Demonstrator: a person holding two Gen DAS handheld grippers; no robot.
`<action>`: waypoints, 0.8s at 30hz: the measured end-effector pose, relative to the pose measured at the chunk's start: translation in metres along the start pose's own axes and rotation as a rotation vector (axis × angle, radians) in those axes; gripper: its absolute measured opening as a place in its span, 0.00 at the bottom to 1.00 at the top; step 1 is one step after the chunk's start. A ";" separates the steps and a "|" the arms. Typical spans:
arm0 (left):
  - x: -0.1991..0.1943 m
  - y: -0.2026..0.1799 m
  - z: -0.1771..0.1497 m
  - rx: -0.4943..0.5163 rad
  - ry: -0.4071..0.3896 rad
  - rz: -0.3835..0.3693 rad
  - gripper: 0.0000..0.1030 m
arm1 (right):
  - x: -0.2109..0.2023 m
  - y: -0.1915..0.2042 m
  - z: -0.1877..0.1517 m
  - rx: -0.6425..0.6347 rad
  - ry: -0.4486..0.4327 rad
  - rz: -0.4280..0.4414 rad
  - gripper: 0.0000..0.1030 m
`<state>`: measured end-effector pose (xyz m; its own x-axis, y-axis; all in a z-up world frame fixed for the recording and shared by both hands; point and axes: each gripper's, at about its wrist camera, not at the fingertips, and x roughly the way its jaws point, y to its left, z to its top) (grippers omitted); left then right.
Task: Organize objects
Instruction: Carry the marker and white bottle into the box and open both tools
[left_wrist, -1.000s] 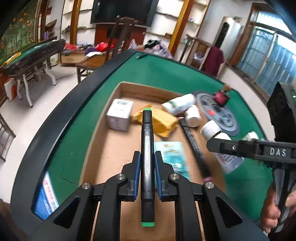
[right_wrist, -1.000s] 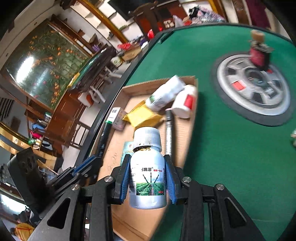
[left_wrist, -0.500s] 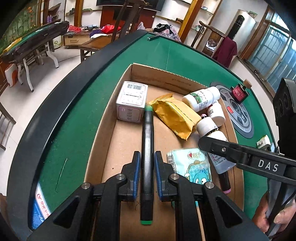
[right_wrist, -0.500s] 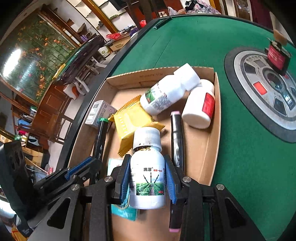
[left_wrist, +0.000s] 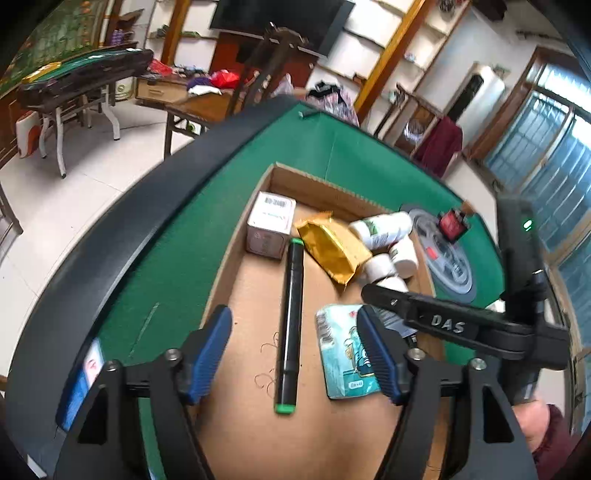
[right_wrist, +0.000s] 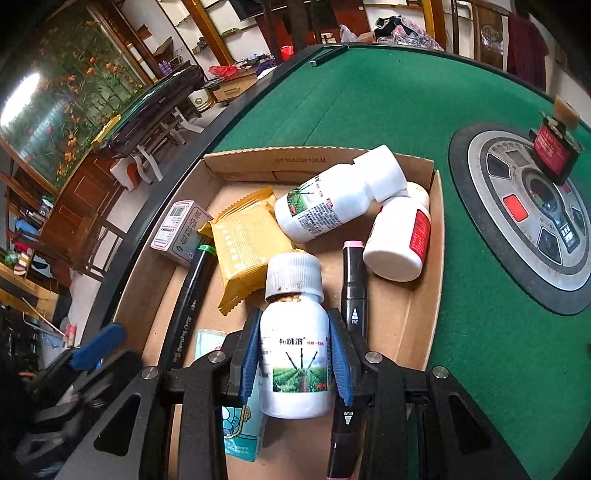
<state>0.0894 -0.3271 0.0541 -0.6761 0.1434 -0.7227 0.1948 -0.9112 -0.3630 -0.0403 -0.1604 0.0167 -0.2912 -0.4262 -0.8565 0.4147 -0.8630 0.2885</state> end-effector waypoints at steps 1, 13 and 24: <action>-0.007 0.001 -0.001 -0.004 -0.017 0.003 0.71 | -0.001 0.002 -0.001 -0.005 -0.002 0.002 0.38; -0.044 -0.023 -0.025 0.027 -0.083 0.074 0.82 | -0.067 0.030 -0.030 -0.156 -0.201 -0.082 0.76; -0.055 -0.042 -0.053 0.004 -0.082 0.110 0.84 | -0.124 0.046 -0.079 -0.318 -0.401 -0.294 0.93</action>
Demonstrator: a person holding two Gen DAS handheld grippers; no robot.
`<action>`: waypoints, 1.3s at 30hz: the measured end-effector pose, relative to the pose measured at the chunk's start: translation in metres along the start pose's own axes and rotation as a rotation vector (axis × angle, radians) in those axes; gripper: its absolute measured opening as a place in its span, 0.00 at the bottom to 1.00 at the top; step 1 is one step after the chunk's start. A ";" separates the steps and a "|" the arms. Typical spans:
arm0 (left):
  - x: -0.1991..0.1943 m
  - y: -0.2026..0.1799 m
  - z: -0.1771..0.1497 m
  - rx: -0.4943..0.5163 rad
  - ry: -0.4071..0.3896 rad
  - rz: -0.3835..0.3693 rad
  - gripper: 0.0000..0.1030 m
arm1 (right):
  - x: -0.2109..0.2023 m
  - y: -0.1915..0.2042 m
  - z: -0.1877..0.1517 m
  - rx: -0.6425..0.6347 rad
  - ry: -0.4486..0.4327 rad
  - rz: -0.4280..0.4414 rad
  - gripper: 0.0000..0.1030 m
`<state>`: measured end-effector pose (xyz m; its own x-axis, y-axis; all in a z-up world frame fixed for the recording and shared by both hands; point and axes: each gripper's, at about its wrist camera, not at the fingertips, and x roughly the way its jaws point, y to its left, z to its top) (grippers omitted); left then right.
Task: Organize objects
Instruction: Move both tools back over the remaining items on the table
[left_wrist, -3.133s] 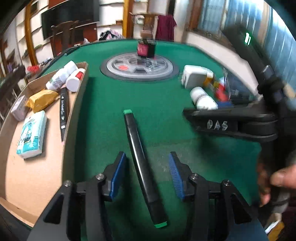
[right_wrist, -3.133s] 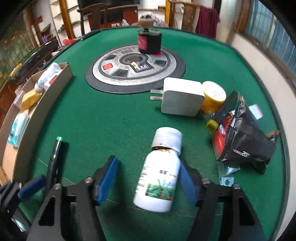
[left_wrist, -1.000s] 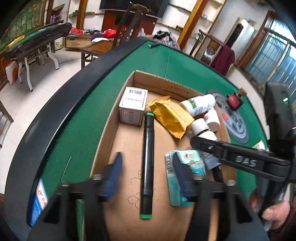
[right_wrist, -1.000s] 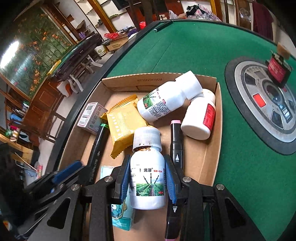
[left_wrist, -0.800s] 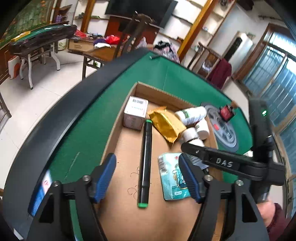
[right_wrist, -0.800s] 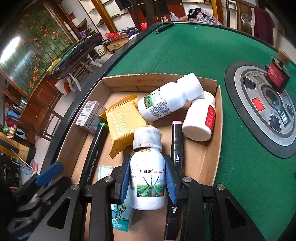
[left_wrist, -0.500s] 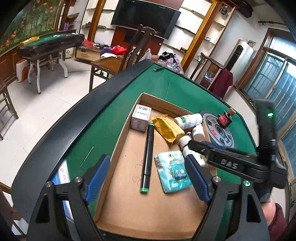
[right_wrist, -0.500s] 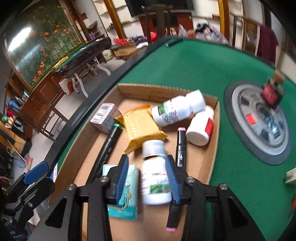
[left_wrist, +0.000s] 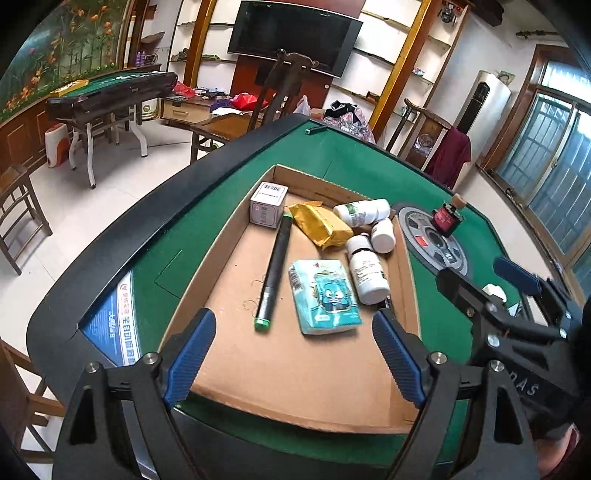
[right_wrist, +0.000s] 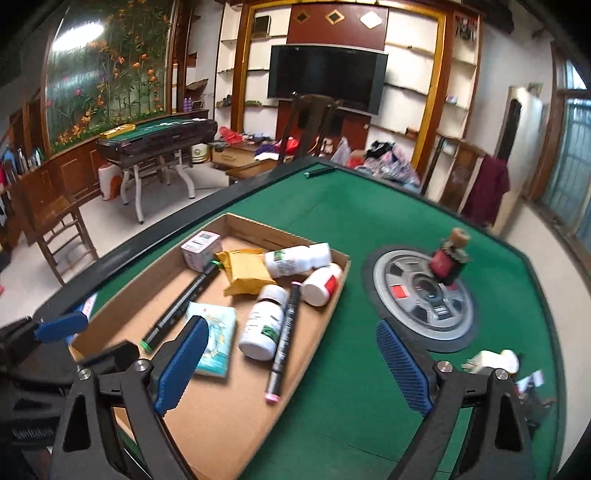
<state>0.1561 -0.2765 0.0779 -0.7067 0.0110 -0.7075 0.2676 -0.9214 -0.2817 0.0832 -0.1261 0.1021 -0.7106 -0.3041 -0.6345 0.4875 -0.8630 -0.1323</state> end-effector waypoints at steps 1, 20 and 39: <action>-0.003 -0.002 -0.001 -0.002 -0.005 -0.005 0.84 | -0.003 -0.003 -0.002 0.004 -0.006 -0.004 0.94; -0.018 -0.056 -0.021 0.081 0.014 -0.058 0.84 | -0.050 -0.045 -0.031 0.061 -0.070 -0.097 0.99; -0.001 -0.085 -0.033 0.124 0.069 -0.076 0.84 | -0.043 -0.075 -0.045 0.114 -0.044 -0.103 0.99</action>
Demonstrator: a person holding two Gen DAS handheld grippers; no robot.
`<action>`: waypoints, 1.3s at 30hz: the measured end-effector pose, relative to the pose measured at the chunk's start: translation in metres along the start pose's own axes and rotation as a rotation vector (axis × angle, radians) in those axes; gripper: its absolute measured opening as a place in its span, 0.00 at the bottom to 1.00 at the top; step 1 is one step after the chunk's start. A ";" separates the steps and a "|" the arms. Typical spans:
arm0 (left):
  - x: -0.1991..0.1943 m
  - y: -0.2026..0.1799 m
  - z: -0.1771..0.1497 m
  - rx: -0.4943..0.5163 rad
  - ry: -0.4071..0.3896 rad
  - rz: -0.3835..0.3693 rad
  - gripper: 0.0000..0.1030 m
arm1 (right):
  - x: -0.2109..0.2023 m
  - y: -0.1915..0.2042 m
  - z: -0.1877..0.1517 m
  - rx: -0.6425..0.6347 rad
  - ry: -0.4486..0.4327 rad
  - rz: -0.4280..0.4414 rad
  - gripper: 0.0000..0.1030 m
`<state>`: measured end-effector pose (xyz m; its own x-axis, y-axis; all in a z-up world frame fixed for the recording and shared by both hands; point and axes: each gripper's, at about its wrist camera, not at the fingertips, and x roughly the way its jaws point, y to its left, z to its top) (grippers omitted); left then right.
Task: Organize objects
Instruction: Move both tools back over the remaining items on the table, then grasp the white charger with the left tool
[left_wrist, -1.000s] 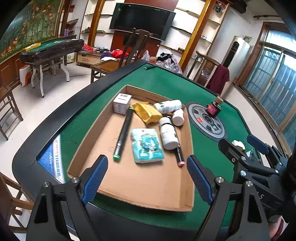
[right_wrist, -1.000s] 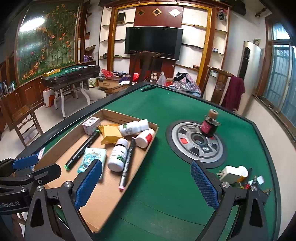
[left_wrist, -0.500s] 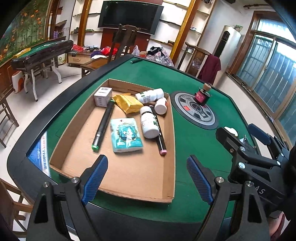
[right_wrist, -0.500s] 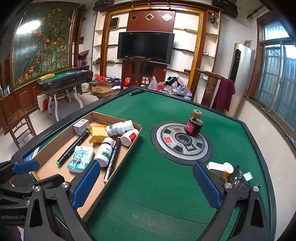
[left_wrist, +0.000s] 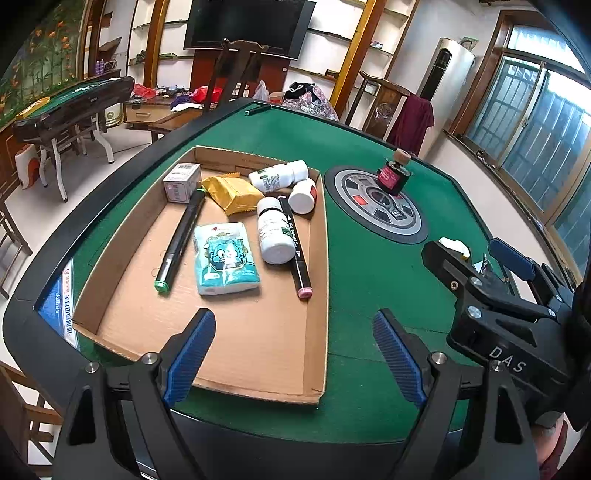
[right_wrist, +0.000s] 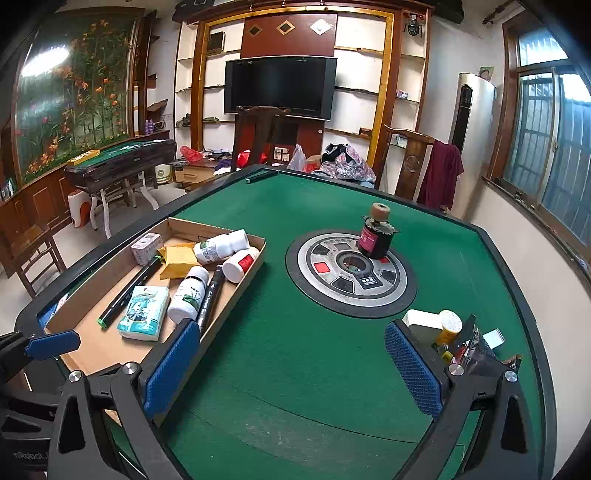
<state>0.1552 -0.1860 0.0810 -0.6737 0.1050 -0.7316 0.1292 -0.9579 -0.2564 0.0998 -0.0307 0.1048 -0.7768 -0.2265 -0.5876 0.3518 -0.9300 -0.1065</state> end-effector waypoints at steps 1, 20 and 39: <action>0.001 0.000 0.000 0.000 0.002 -0.001 0.84 | 0.000 -0.001 0.000 0.001 0.001 0.000 0.99; 0.036 -0.090 0.024 0.277 0.029 -0.275 0.84 | 0.018 -0.174 -0.005 0.385 -0.019 -0.138 1.00; 0.183 -0.256 0.048 0.903 0.104 -0.255 0.84 | 0.043 -0.369 -0.083 0.945 0.046 -0.244 1.00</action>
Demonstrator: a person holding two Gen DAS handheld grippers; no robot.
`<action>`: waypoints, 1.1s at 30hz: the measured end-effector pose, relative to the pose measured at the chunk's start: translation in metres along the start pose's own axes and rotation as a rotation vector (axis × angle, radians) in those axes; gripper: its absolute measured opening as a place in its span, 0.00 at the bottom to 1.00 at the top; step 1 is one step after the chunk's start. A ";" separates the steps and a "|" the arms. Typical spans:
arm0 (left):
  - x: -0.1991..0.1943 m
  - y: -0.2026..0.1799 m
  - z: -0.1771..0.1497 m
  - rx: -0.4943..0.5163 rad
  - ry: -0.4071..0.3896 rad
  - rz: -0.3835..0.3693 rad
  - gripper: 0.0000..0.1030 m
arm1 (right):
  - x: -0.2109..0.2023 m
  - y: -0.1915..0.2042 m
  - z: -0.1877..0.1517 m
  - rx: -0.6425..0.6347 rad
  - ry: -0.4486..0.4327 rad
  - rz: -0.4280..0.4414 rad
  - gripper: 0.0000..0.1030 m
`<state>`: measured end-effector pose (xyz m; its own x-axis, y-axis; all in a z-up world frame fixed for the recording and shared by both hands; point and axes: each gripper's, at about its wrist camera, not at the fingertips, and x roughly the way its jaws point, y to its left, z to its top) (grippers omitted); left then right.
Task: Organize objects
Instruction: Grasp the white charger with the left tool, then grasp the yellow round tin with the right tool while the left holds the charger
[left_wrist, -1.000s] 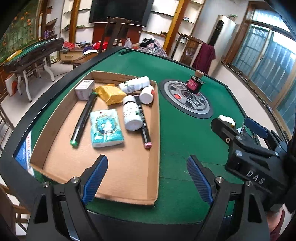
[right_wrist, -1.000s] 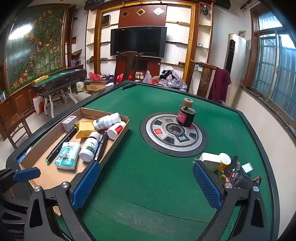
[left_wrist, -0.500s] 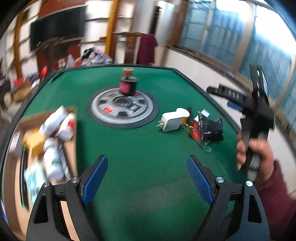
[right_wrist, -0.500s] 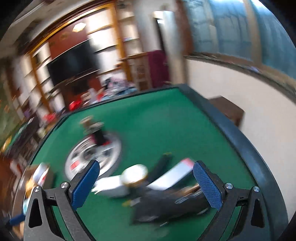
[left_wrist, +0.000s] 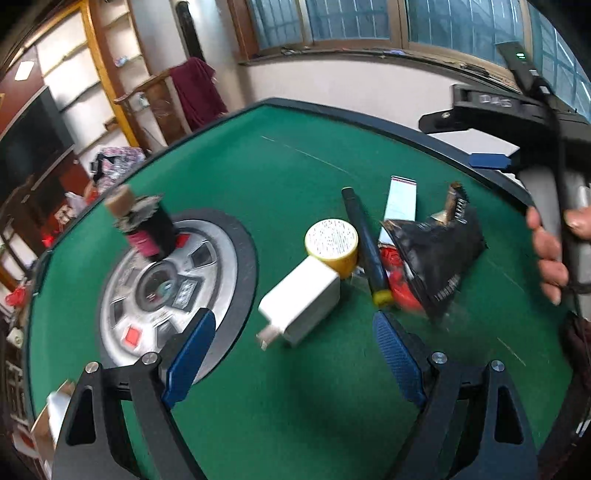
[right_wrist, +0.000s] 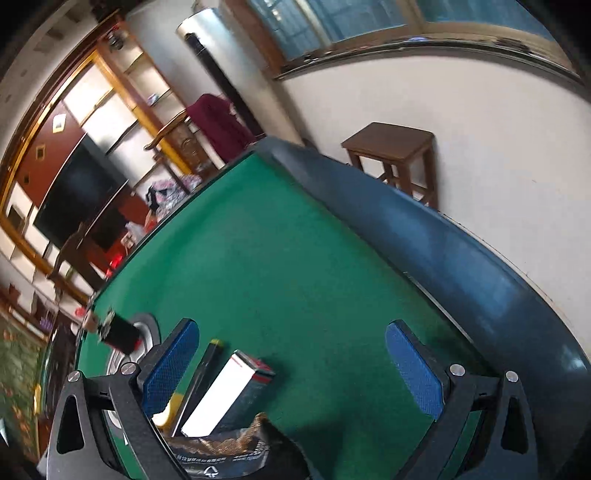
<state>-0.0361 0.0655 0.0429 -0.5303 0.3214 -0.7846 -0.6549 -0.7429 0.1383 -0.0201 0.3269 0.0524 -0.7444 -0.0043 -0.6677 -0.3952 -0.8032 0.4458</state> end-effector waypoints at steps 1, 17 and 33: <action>0.008 0.001 0.004 0.004 0.008 -0.022 0.84 | 0.000 -0.001 0.000 0.006 0.003 0.000 1.00; 0.035 0.002 -0.005 -0.103 0.111 -0.107 0.21 | 0.023 0.004 -0.007 -0.028 0.083 -0.016 1.00; -0.060 0.010 -0.072 -0.346 -0.023 -0.064 0.21 | 0.016 0.050 -0.026 -0.236 0.091 0.162 0.99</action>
<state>0.0282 -0.0036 0.0475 -0.5086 0.3834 -0.7709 -0.4680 -0.8747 -0.1263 -0.0372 0.2710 0.0484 -0.7320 -0.1888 -0.6546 -0.1310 -0.9039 0.4072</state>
